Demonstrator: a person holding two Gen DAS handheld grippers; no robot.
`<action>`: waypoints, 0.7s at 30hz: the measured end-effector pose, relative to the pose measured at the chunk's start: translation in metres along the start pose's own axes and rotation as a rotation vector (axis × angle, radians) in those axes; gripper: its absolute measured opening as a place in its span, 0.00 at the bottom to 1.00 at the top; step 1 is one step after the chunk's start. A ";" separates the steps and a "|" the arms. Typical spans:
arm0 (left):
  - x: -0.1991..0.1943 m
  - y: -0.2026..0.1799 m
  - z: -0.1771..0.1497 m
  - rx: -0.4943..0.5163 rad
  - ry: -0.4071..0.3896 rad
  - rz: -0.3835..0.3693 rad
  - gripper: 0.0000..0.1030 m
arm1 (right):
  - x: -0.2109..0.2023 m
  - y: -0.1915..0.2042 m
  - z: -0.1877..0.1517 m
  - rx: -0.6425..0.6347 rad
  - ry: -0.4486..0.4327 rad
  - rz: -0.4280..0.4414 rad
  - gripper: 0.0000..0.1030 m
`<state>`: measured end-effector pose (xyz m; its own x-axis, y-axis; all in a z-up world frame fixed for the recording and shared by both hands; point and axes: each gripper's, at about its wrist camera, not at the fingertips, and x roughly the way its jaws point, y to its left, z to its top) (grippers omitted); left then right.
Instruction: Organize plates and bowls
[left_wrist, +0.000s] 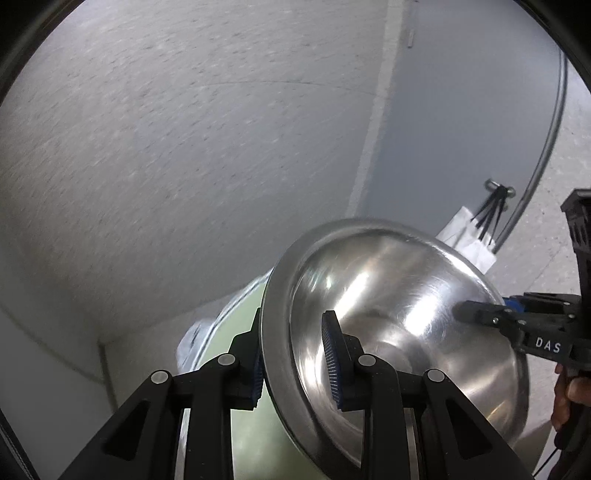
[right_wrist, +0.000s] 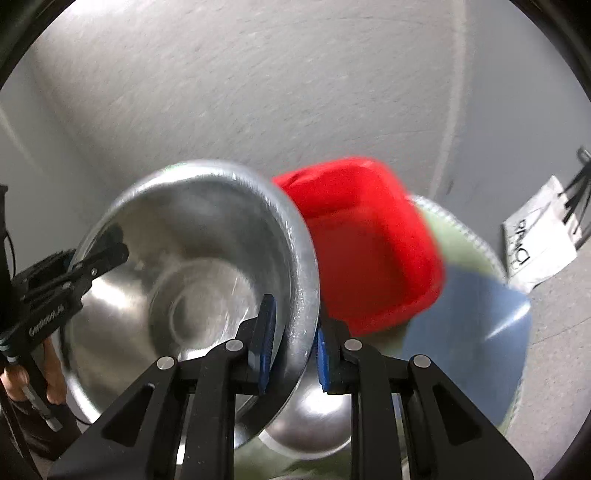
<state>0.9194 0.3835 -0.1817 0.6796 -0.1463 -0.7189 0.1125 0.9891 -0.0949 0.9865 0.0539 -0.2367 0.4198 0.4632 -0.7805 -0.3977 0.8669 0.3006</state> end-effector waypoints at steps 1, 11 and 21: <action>0.011 0.000 0.007 0.005 0.007 -0.013 0.22 | -0.002 -0.015 0.004 0.011 -0.009 -0.008 0.22; 0.141 0.010 0.035 0.053 0.115 -0.005 0.22 | 0.076 -0.094 0.029 0.174 0.072 -0.013 0.22; 0.231 -0.011 0.030 0.096 0.205 0.058 0.35 | 0.097 -0.112 0.030 0.192 0.114 -0.053 0.22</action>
<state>1.0965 0.3380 -0.3256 0.5268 -0.0737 -0.8468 0.1525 0.9883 0.0089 1.0959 0.0075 -0.3293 0.3369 0.4020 -0.8514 -0.2102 0.9136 0.3482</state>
